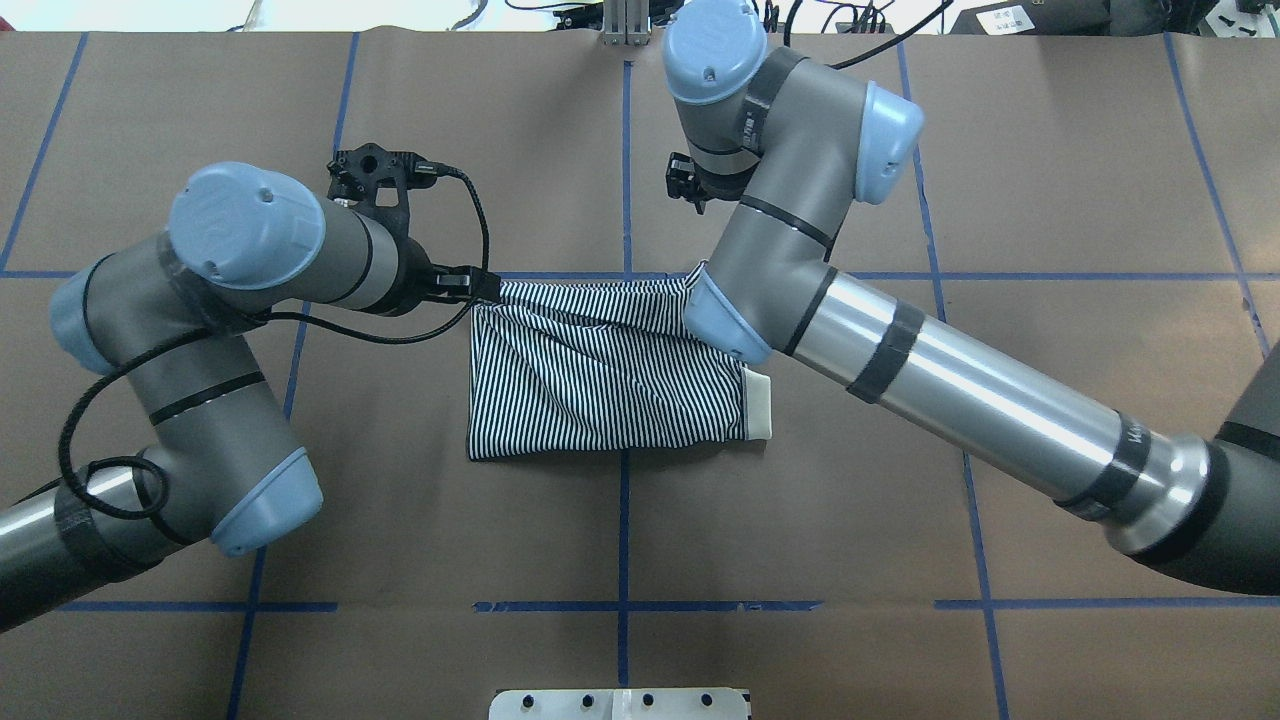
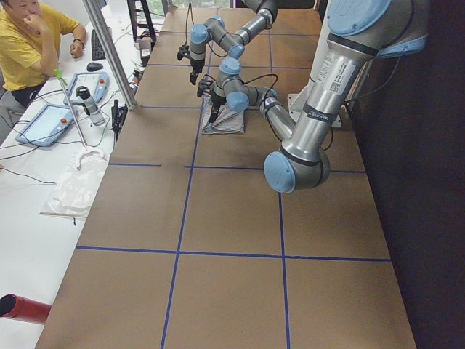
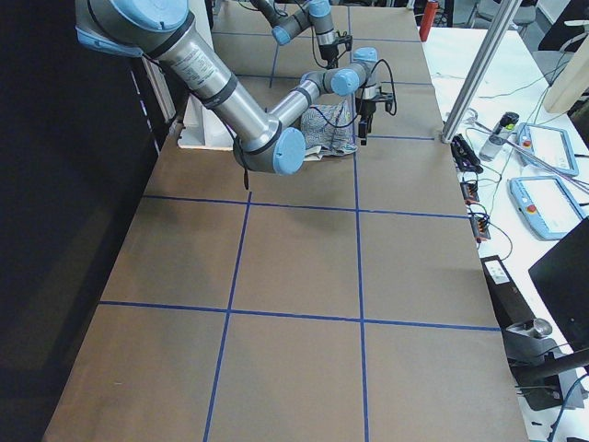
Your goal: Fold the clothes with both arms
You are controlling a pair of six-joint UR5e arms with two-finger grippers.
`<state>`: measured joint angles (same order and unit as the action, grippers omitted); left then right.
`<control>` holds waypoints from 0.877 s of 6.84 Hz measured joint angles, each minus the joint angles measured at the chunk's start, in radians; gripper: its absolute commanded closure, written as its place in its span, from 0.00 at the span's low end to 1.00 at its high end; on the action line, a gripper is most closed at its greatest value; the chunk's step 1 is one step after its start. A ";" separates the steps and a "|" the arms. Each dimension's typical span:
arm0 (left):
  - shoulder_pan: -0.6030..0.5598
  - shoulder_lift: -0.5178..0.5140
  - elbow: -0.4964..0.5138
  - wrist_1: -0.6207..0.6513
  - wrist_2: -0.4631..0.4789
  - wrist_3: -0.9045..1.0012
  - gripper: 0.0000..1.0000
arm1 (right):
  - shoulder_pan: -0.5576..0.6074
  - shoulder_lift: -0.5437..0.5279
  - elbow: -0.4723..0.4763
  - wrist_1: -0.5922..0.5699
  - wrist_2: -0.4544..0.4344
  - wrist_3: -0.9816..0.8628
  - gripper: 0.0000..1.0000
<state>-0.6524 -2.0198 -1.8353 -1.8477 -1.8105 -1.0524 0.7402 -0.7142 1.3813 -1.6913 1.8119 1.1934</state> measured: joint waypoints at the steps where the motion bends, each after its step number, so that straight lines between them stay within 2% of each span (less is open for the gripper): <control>1: -0.017 0.060 -0.086 0.043 -0.030 0.080 0.00 | 0.034 -0.126 0.163 -0.037 0.022 -0.109 0.00; 2: -0.054 0.133 -0.182 0.106 -0.047 0.187 0.00 | 0.088 -0.280 0.328 -0.074 0.050 -0.268 0.00; 3: -0.106 0.206 -0.255 0.157 -0.057 0.305 0.00 | 0.165 -0.435 0.452 -0.089 0.093 -0.450 0.00; 4: -0.181 0.274 -0.294 0.181 -0.091 0.438 0.00 | 0.263 -0.576 0.535 -0.094 0.157 -0.637 0.00; 6: -0.371 0.389 -0.299 0.192 -0.245 0.641 0.00 | 0.471 -0.797 0.604 -0.091 0.283 -0.952 0.00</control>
<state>-1.0232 -1.6310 -2.1346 -1.6561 -2.0555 -0.4114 1.2112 -1.5115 1.9849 -1.7825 2.0948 0.2415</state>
